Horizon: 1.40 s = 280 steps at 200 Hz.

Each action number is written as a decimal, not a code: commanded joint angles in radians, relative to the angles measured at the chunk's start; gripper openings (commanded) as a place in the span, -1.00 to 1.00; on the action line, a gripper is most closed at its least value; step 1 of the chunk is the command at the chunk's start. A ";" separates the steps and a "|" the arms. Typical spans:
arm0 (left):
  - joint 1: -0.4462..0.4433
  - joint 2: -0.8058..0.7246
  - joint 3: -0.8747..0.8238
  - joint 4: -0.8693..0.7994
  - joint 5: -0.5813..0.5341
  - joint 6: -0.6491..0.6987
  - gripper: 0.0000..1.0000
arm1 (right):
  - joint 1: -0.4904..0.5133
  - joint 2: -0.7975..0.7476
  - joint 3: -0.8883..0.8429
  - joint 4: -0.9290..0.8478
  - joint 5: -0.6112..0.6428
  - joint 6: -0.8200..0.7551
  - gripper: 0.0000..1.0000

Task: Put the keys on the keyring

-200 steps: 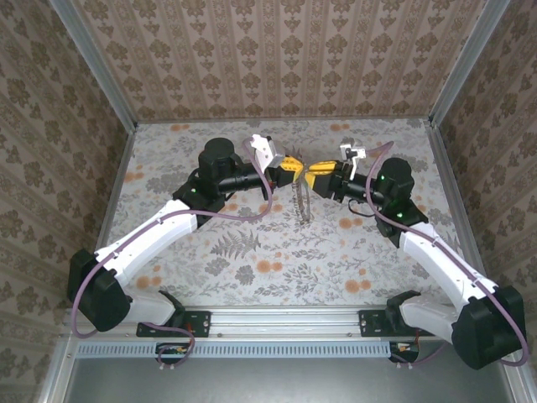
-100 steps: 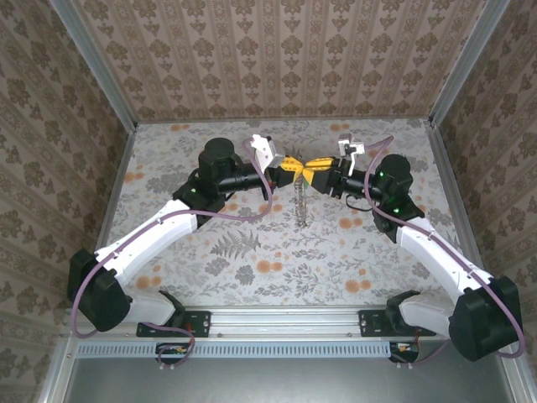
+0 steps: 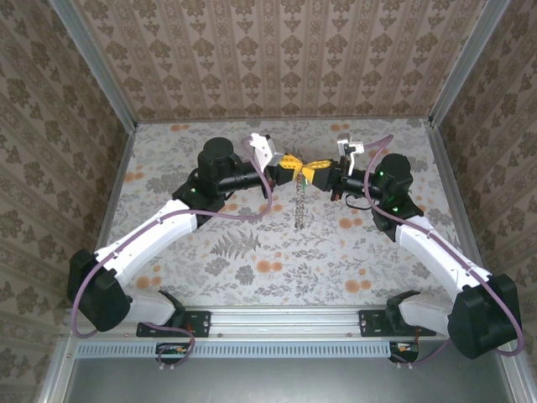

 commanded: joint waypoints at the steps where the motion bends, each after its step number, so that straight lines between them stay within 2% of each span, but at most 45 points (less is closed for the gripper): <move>1: -0.002 -0.037 -0.003 0.043 -0.074 -0.039 -1.00 | -0.001 -0.022 0.027 -0.031 0.034 -0.029 -1.00; 25: 0.010 -0.071 -0.028 0.056 -0.152 -0.071 -0.49 | -0.009 -0.029 0.028 -0.075 0.054 -0.048 -1.00; 60: 0.033 -0.100 -0.033 0.004 -0.205 -0.123 0.31 | -0.017 -0.029 0.031 -0.134 0.075 -0.072 -1.00; 85: 0.059 -0.094 -0.004 -0.081 -0.219 -0.150 0.74 | -0.023 -0.025 0.034 -0.166 0.086 -0.076 -1.00; 92: 0.071 -0.091 0.002 -0.097 -0.219 -0.156 0.99 | -0.026 -0.024 0.039 -0.180 0.088 -0.079 -1.00; 129: 0.123 -0.063 0.044 -0.153 -0.217 -0.195 1.00 | -0.046 -0.020 0.085 -0.264 0.097 -0.085 -1.00; 179: 0.149 -0.026 0.069 -0.141 -0.316 -0.243 1.00 | -0.067 -0.001 0.145 -0.315 0.101 -0.065 -1.00; 224: 0.198 0.057 0.118 -0.154 -0.344 -0.360 1.00 | -0.101 0.051 0.187 -0.330 0.078 -0.058 -1.00; 255: 0.233 0.109 0.112 -0.113 -0.388 -0.456 1.00 | -0.125 0.075 0.204 -0.321 0.069 -0.036 -1.00; 280: 0.237 0.127 0.099 -0.076 -0.394 -0.458 1.00 | -0.142 0.082 0.206 -0.333 0.063 -0.041 -1.00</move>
